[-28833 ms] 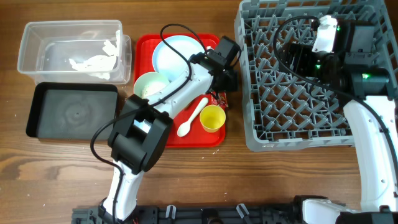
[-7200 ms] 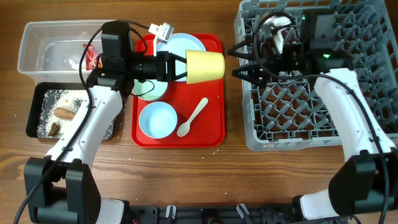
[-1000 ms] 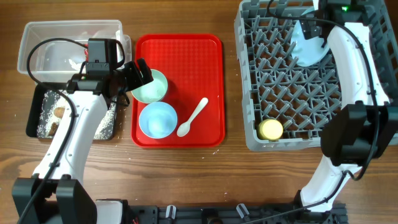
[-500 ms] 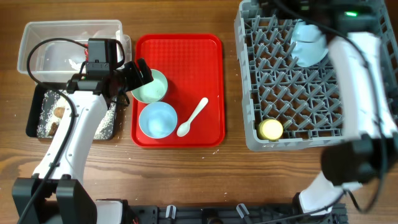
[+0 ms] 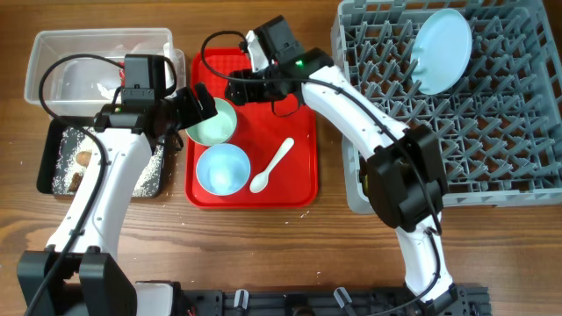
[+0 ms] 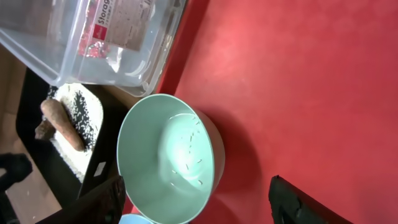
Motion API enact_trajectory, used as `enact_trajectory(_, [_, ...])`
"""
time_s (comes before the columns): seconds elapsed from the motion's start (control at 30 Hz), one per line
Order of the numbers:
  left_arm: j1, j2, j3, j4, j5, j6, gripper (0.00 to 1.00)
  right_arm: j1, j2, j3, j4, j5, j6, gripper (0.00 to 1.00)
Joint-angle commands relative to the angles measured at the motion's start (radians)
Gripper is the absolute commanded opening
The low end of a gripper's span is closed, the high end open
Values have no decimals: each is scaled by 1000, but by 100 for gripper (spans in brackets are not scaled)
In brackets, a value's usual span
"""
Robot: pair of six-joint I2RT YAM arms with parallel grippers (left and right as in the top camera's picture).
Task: Sort waste into correct bins and load items into the dishwasher rack
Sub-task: 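Grasp the green bowl rim with the right gripper and lift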
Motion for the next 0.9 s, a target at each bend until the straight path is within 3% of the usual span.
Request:
enact_trajectory(0.0, [55, -80, 40, -40, 21, 9, 100, 8, 46, -2, 4, 28, 22, 74])
enact_trajectory(0.17, [201, -265, 65, -61, 2, 9, 100, 11, 90, -2, -13, 29, 20, 61])
enact_trajectory(0.37, [275, -336, 65, -71, -46, 8, 100, 22, 141, -2, -32, 28, 13, 46])
enact_trajectory(0.63, [275, -298, 65, -117, -47, 9, 100, 66, 154, -2, -21, 73, -39, 44])
enact_trajectory(0.77, [275, -298, 65, -117, -47, 9, 100, 70, 156, -2, -26, 134, -31, 19])
enact_trajectory(0.87, [275, -298, 65, -117, -47, 9, 100, 74, 168, -2, -26, 145, -28, 10])
